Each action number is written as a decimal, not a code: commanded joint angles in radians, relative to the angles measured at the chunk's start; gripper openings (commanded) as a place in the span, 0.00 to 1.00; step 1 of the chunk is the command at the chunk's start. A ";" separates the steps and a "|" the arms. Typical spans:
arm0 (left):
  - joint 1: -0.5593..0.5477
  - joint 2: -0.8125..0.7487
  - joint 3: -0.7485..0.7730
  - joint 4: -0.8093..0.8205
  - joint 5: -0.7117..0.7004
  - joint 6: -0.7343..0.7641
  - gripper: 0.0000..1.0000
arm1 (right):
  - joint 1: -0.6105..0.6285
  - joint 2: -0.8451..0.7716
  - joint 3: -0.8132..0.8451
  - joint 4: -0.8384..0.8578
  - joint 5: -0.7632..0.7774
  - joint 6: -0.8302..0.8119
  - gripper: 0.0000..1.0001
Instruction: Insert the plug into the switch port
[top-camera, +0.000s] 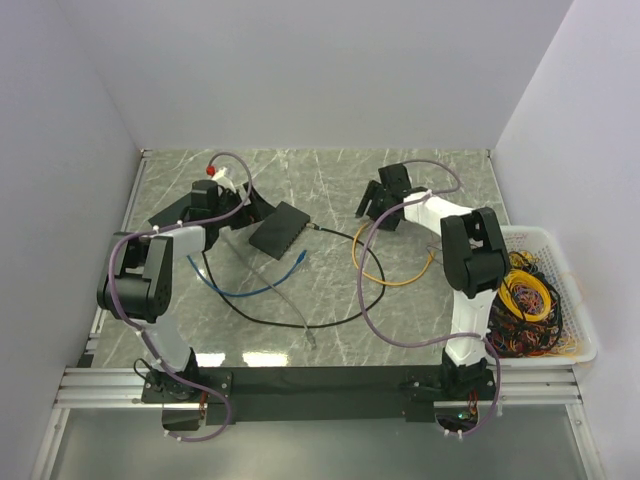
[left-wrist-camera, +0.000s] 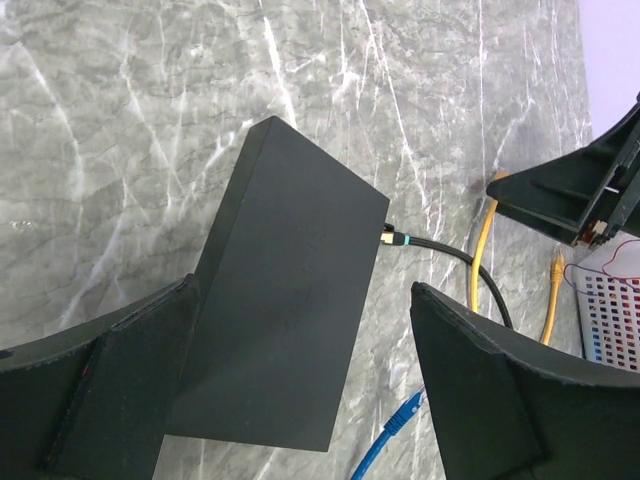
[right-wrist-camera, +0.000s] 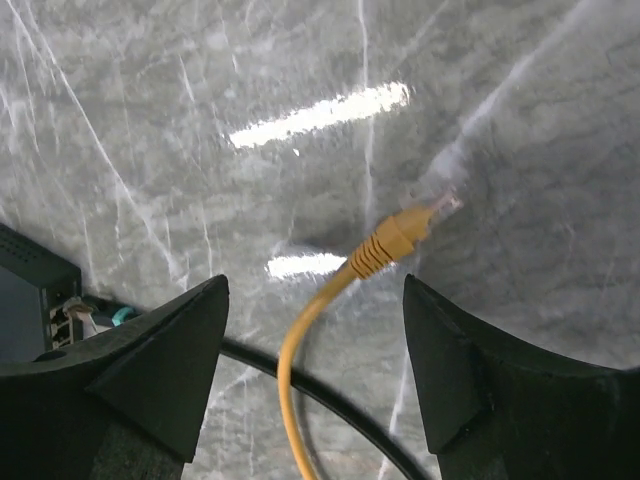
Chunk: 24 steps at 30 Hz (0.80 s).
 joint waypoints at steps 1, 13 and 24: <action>0.011 -0.045 -0.007 0.053 0.028 -0.011 0.93 | 0.004 0.047 0.046 -0.006 0.011 0.015 0.77; 0.024 -0.042 -0.020 0.072 0.051 -0.028 0.92 | 0.007 0.139 0.089 -0.002 0.005 0.019 0.34; 0.024 -0.059 -0.006 0.069 0.054 -0.045 0.92 | 0.013 0.080 0.099 -0.009 0.008 -0.028 0.00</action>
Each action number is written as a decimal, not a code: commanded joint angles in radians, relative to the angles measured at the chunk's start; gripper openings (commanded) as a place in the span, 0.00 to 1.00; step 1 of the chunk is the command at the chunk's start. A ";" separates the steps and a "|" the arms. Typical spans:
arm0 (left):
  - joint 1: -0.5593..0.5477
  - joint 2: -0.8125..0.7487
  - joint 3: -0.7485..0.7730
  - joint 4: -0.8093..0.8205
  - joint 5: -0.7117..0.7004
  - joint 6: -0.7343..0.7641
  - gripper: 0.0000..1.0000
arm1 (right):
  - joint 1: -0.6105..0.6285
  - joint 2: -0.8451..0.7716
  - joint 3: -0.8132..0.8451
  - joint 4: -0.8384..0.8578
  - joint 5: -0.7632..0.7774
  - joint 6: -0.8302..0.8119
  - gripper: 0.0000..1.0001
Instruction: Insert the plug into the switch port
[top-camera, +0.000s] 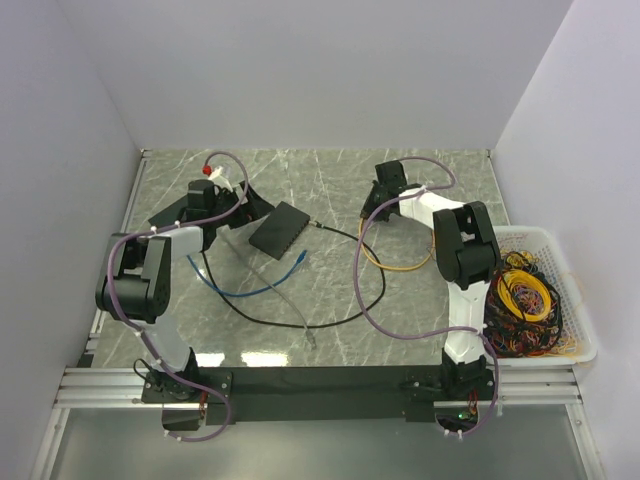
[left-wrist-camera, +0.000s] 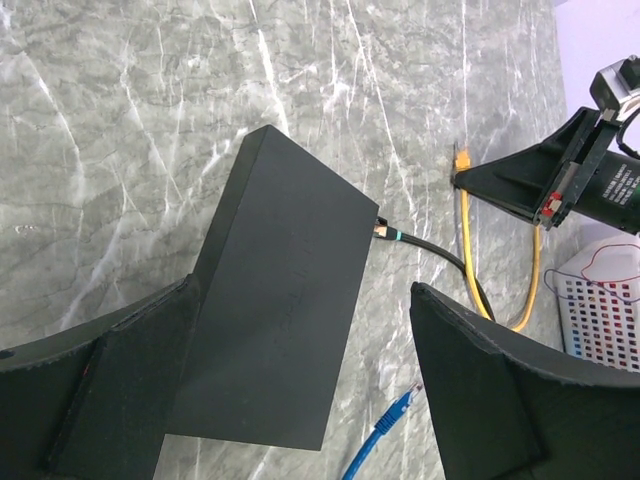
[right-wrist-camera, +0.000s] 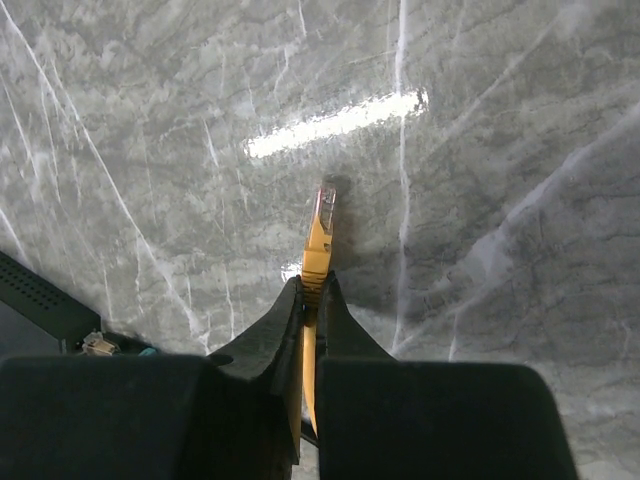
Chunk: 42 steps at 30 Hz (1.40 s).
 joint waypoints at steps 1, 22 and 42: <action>0.004 -0.063 0.007 0.039 0.028 -0.020 0.92 | 0.017 -0.060 0.003 -0.049 0.035 -0.050 0.00; -0.370 -0.606 -0.251 0.258 -0.150 -0.048 0.94 | 0.193 -0.903 -0.471 0.225 -0.205 -0.116 0.00; -0.633 -0.946 -0.496 0.290 -0.254 0.078 0.92 | 0.216 -1.304 -0.910 0.706 -0.497 -0.074 0.00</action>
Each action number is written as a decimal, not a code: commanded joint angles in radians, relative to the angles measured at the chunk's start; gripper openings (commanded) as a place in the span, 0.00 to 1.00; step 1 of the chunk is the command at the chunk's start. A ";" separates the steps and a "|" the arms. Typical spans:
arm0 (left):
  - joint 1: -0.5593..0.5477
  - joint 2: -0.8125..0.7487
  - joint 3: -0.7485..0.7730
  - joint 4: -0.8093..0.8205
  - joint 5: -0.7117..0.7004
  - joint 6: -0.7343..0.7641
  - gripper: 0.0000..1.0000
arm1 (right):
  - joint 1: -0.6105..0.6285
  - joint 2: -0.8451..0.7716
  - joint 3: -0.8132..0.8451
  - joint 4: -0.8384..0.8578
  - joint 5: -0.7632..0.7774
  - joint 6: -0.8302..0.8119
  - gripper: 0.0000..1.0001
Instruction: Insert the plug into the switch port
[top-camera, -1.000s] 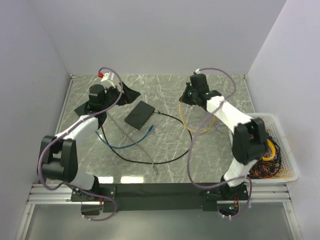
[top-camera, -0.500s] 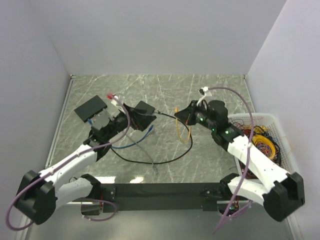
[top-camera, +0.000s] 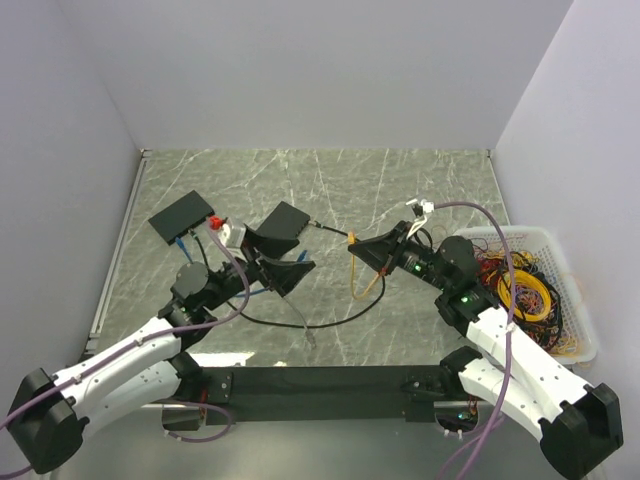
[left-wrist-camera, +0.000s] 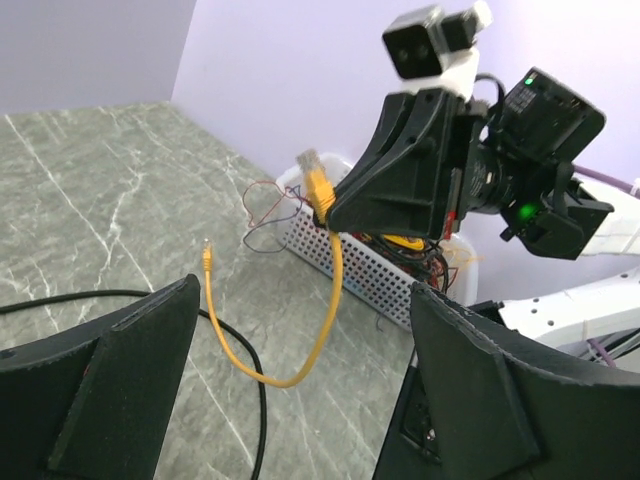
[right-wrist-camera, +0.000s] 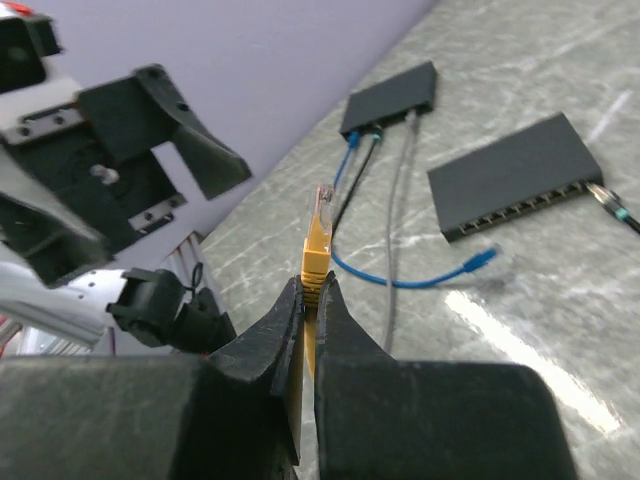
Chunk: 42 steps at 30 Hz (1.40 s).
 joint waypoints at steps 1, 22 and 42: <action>-0.039 0.015 -0.013 0.011 -0.049 0.063 0.92 | 0.007 -0.013 -0.012 0.173 -0.064 0.021 0.00; -0.344 0.307 0.147 0.052 -0.382 0.201 0.88 | 0.031 0.041 -0.055 0.357 -0.073 0.206 0.00; -0.338 0.074 0.130 -0.014 -0.025 0.247 0.99 | -0.012 0.249 -0.012 0.879 -0.518 0.487 0.00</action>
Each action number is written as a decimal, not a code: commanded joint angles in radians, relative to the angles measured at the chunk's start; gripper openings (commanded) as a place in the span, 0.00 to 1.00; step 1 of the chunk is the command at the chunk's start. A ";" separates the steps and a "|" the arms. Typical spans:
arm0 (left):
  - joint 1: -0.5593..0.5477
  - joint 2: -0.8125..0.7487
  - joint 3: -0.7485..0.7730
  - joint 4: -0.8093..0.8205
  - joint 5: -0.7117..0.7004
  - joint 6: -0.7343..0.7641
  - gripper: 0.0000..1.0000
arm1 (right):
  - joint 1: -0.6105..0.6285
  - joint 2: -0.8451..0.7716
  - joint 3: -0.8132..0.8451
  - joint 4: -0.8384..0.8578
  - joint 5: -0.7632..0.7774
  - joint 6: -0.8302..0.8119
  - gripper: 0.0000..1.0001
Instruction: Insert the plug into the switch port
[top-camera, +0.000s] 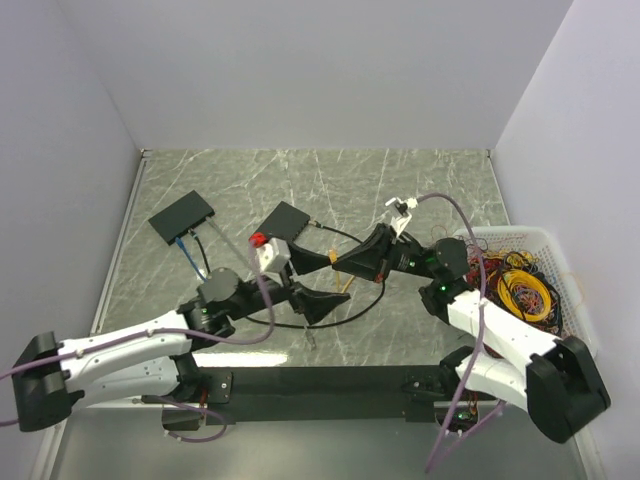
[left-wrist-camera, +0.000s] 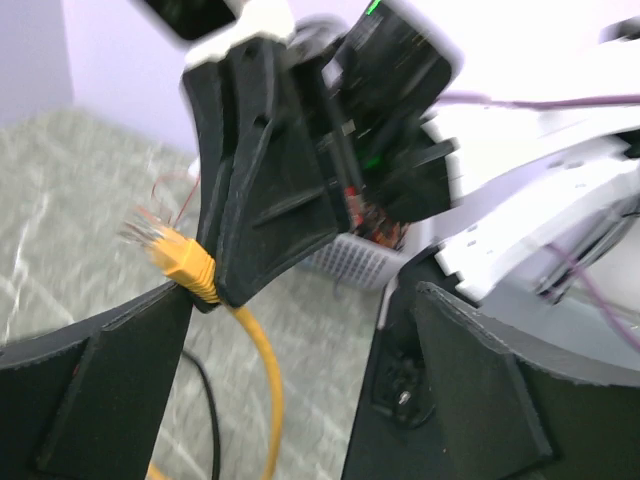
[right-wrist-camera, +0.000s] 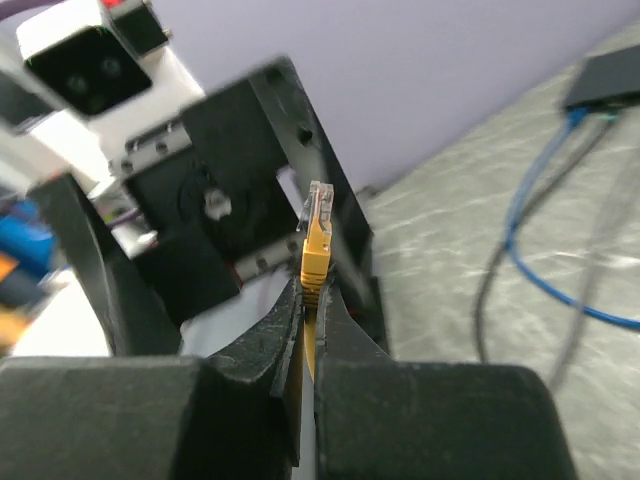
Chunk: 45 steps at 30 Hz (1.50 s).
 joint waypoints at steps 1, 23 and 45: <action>0.009 -0.091 -0.006 0.031 0.112 0.013 0.97 | -0.031 0.063 0.041 0.372 -0.161 0.233 0.00; 0.041 -0.035 -0.009 0.111 0.283 -0.068 0.66 | -0.028 0.198 0.188 0.858 -0.184 0.660 0.00; 0.041 0.010 -0.004 0.174 0.208 -0.102 0.01 | 0.007 0.200 0.179 0.773 -0.178 0.586 0.15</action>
